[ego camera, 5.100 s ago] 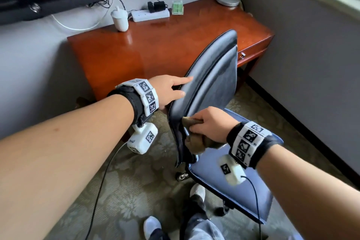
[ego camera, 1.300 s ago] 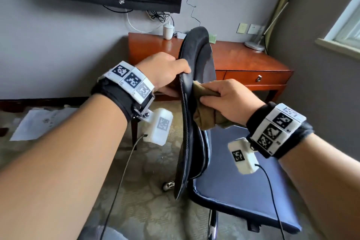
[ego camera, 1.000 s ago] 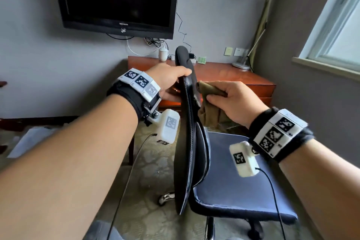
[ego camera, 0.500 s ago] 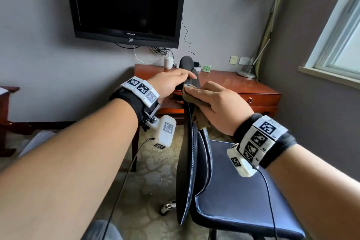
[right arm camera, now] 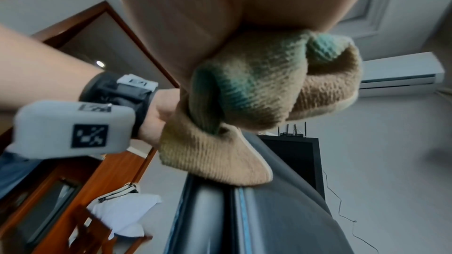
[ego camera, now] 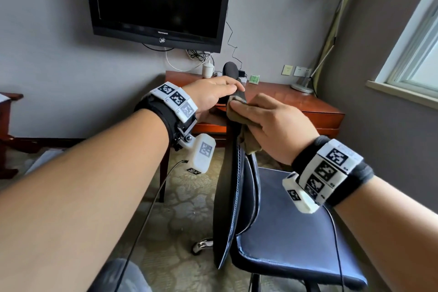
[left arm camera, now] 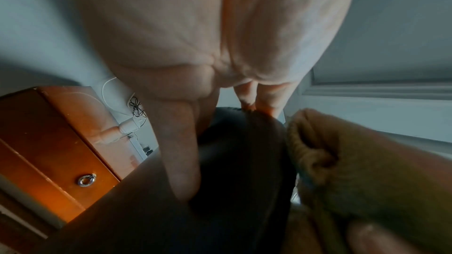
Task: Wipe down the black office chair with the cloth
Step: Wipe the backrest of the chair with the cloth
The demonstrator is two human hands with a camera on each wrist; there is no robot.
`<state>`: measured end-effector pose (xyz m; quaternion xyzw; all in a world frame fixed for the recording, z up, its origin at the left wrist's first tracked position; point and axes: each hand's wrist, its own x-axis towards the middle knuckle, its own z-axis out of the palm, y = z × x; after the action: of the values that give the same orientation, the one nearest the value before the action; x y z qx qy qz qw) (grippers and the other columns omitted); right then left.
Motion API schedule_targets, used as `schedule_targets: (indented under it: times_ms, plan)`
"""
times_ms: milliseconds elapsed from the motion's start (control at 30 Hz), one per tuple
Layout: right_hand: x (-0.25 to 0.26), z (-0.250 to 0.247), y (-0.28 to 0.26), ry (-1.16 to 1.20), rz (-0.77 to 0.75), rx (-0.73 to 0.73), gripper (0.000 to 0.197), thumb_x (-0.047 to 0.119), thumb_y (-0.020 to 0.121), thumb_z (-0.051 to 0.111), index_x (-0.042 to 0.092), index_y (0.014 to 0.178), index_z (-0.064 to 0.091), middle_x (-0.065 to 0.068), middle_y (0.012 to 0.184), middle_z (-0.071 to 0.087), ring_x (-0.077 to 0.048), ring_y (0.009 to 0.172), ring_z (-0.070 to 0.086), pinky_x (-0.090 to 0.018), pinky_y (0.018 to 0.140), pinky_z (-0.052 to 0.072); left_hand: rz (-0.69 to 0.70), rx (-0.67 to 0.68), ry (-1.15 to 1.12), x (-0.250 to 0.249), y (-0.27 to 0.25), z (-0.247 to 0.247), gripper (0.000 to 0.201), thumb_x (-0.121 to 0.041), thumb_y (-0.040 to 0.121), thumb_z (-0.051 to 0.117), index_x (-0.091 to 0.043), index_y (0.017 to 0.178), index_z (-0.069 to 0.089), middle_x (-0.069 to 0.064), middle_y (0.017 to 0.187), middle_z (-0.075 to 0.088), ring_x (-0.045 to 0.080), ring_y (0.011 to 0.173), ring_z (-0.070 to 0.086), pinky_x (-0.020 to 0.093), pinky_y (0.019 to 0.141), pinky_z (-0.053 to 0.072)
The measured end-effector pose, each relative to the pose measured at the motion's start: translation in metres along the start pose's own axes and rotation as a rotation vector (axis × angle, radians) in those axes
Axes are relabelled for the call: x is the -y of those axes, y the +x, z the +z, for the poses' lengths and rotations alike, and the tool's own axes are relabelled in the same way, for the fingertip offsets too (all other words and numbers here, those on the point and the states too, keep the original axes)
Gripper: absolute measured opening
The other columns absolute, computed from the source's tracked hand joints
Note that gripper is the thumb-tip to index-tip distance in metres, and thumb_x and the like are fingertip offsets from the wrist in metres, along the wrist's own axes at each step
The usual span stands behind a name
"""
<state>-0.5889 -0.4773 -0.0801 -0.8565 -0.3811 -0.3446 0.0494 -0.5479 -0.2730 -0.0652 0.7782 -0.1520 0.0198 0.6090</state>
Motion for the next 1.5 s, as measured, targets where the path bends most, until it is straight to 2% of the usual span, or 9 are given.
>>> schedule_targets:
  times_ms: [133, 300, 500, 600, 833, 1033, 1167, 1367, 1500]
  plan:
    - [0.003, 0.012, -0.006, 0.059, 0.027, -0.028, 0.044, 0.016, 0.1, 0.063, 0.028, 0.142, 0.061, 0.001, 0.101, 0.06, -0.026, 0.075, 0.063, -0.04, 0.066, 0.058, -0.036, 0.021, -0.146, 0.0, -0.003, 0.002, 0.023, -0.021, 0.113, 0.046, -0.019, 0.119, 0.067, 0.011, 0.097, 0.062, 0.015, 0.071, 0.064, 0.037, 0.065, 0.064]
    - [0.003, 0.031, -0.029, -0.023, -0.058, 0.157, 0.052, 0.009, 0.094, 0.062, 0.029, 0.142, 0.06, 0.0, 0.104, 0.057, -0.03, 0.072, 0.062, -0.043, 0.059, 0.058, -0.066, -0.03, -0.171, -0.001, -0.003, 0.009, 0.021, -0.019, 0.111, 0.047, -0.022, 0.116, 0.067, 0.011, 0.116, 0.057, 0.024, 0.1, 0.061, 0.035, 0.059, 0.062]
    - [0.004, 0.003, -0.011, 0.194, 0.057, -0.019, 0.039, 0.019, 0.103, 0.061, 0.032, 0.14, 0.064, 0.002, 0.098, 0.059, -0.02, 0.081, 0.061, -0.035, 0.073, 0.055, 0.021, -0.055, -0.017, 0.002, 0.001, 0.006, 0.027, -0.027, 0.108, 0.051, -0.034, 0.103, 0.076, -0.016, 0.097, 0.066, 0.014, 0.107, 0.059, 0.053, 0.11, 0.049]
    - [0.005, 0.004, -0.003, 0.129, 0.046, -0.027, 0.043, 0.014, 0.1, 0.061, 0.029, 0.14, 0.064, -0.001, 0.101, 0.06, -0.026, 0.079, 0.062, -0.038, 0.071, 0.057, 0.0, -0.026, 0.026, 0.002, -0.004, 0.003, 0.024, -0.041, 0.099, 0.054, -0.042, 0.102, 0.077, -0.014, 0.099, 0.069, 0.019, 0.109, 0.061, 0.059, 0.113, 0.045]
    - [0.001, 0.024, -0.026, -0.065, -0.044, 0.095, 0.052, 0.009, 0.094, 0.064, 0.031, 0.141, 0.061, 0.0, 0.1, 0.056, -0.029, 0.074, 0.061, -0.041, 0.055, 0.057, -0.019, -0.074, -0.145, -0.001, -0.006, 0.017, 0.021, -0.017, 0.111, 0.046, -0.02, 0.112, 0.067, 0.006, 0.106, 0.056, 0.018, 0.092, 0.057, 0.029, 0.052, 0.058]
    - [0.003, -0.007, -0.01, 0.243, 0.046, 0.106, 0.039, 0.021, 0.102, 0.058, 0.038, 0.137, 0.064, 0.005, 0.095, 0.058, -0.012, 0.081, 0.056, -0.021, 0.075, 0.045, 0.079, -0.061, 0.0, 0.001, -0.007, 0.012, 0.023, -0.028, 0.106, 0.051, -0.029, 0.105, 0.074, -0.004, 0.114, 0.064, 0.017, 0.11, 0.055, 0.041, 0.098, 0.051]
    - [0.005, -0.005, -0.006, 0.149, 0.037, 0.153, 0.044, 0.016, 0.102, 0.056, 0.04, 0.139, 0.062, 0.004, 0.101, 0.059, -0.018, 0.086, 0.06, -0.034, 0.078, 0.053, 0.081, -0.065, 0.08, 0.002, -0.008, 0.01, 0.024, -0.038, 0.096, 0.052, -0.034, 0.1, 0.075, -0.007, 0.121, 0.067, 0.015, 0.125, 0.055, 0.042, 0.122, 0.032]
    - [-0.001, 0.006, -0.022, 0.181, 0.061, 0.316, 0.052, 0.011, 0.096, 0.06, 0.044, 0.135, 0.063, 0.011, 0.112, 0.064, -0.009, 0.098, 0.062, -0.031, 0.09, 0.054, 0.024, -0.07, -0.09, 0.0, -0.008, 0.016, 0.021, -0.018, 0.112, 0.045, -0.018, 0.116, 0.066, 0.004, 0.112, 0.054, 0.021, 0.107, 0.053, 0.042, 0.082, 0.059]
    - [-0.001, -0.001, -0.028, 0.607, 0.31, 0.235, 0.042, 0.021, 0.09, 0.075, 0.05, 0.118, 0.062, 0.017, 0.106, 0.072, 0.001, 0.091, 0.067, -0.024, 0.086, 0.054, 0.063, -0.074, -0.059, 0.002, -0.005, 0.016, 0.022, -0.018, 0.112, 0.046, -0.016, 0.117, 0.067, -0.004, 0.102, 0.061, 0.018, 0.102, 0.056, 0.049, 0.1, 0.051]
